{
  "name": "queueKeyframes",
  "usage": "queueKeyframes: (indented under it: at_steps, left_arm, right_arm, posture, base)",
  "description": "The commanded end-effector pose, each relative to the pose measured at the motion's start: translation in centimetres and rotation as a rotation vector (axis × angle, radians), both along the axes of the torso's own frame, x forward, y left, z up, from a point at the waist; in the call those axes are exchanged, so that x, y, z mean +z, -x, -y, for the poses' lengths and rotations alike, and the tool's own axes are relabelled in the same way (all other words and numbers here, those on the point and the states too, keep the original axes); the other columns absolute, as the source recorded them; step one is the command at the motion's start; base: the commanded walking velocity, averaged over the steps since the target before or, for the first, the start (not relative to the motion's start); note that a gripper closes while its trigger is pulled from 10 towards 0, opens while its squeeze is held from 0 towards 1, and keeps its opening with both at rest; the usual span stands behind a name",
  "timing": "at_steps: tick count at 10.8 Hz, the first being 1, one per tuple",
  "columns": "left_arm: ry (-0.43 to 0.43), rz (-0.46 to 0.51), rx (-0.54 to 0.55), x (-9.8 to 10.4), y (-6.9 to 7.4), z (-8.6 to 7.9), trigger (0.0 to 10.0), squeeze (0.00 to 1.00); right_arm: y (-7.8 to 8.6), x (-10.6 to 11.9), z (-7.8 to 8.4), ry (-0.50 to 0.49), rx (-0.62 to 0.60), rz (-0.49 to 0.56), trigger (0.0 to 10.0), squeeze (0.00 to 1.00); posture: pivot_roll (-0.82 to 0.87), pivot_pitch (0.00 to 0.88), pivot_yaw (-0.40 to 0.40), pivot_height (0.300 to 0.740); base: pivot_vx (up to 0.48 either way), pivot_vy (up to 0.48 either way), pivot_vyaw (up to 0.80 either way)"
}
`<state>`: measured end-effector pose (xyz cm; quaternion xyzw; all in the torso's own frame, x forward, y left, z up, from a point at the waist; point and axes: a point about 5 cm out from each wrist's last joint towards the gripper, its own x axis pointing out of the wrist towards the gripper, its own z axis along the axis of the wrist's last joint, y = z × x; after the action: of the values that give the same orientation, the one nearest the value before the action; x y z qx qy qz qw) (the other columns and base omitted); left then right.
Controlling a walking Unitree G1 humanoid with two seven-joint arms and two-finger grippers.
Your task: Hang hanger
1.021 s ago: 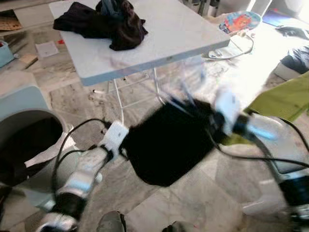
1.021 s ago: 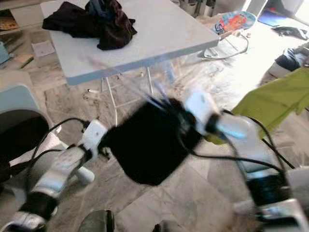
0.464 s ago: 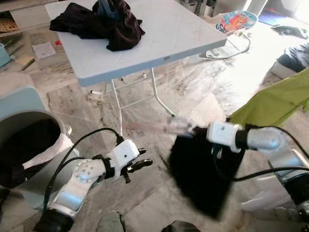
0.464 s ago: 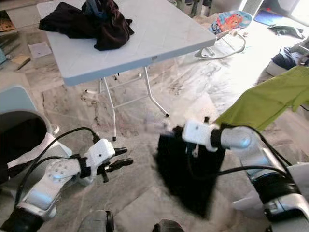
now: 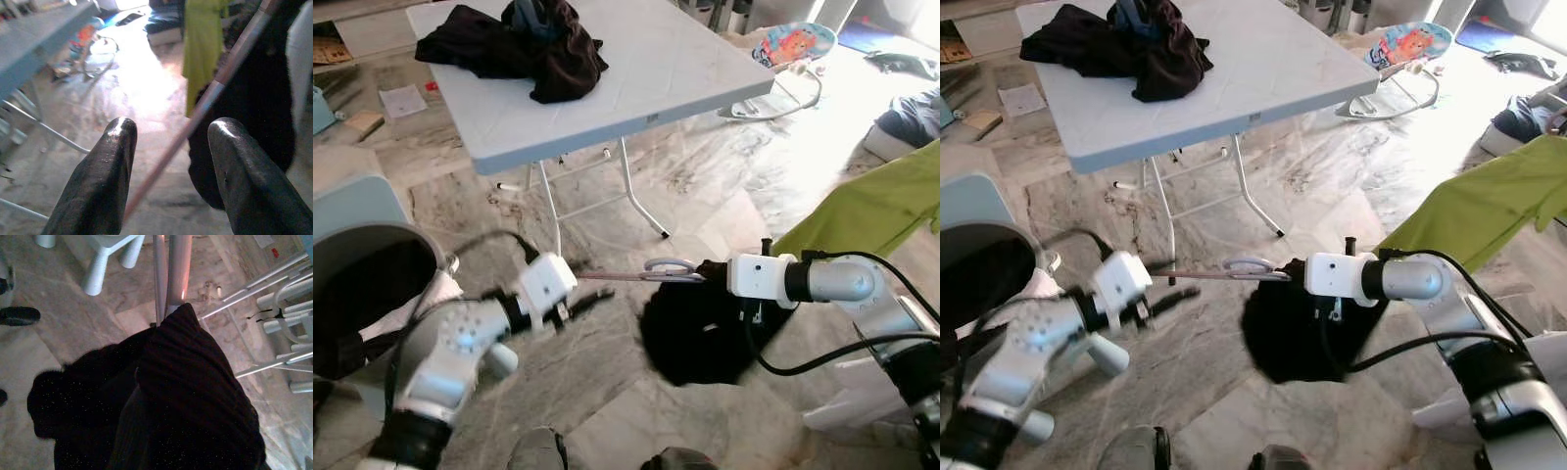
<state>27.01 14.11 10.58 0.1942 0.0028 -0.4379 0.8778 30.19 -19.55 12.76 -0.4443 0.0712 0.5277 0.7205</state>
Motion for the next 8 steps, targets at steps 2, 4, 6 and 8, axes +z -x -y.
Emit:
queueKeyframes:
  at_steps: [2, 4, 6, 8]
  left_arm:
    - [-0.065, 0.006, -0.010, -0.5, -0.1, -0.5, 10.0, 1.00]
    - [-0.113, -0.027, -0.087, -1.7, 0.5, -0.1, 10.0, 1.00]
    - [-0.145, -0.021, -0.106, -1.9, -0.3, -0.3, 10.0, 0.00]
    - [-0.154, 0.029, -0.086, -0.7, -1.7, -1.0, 10.0, 0.00]
  right_arm:
    - [-0.6, 1.2, -0.6, -0.029, 0.024, 0.062, 10.0, 0.00]
    - [-0.7, 1.8, -1.3, -0.058, 0.078, 0.086, 10.0, 0.00]
    - [-0.6, 1.9, -1.2, -0.062, 0.095, 0.082, 10.0, 0.00]
    - [-0.5, 1.7, -1.0, -0.051, 0.094, 0.083, 10.0, 0.00]
  posture:
    - [-0.07, 0.053, -0.073, 0.740]
    - [-0.07, 0.054, -0.074, 0.740]
    - [-0.08, 0.053, -0.075, 0.740]
    - [-0.09, 0.053, -0.075, 0.740]
  base:
    - [0.000, 0.000, 0.00]
    - [0.000, 0.000, 0.00]
    - [0.000, 0.000, 0.00]
    - [0.000, 0.000, 0.00]
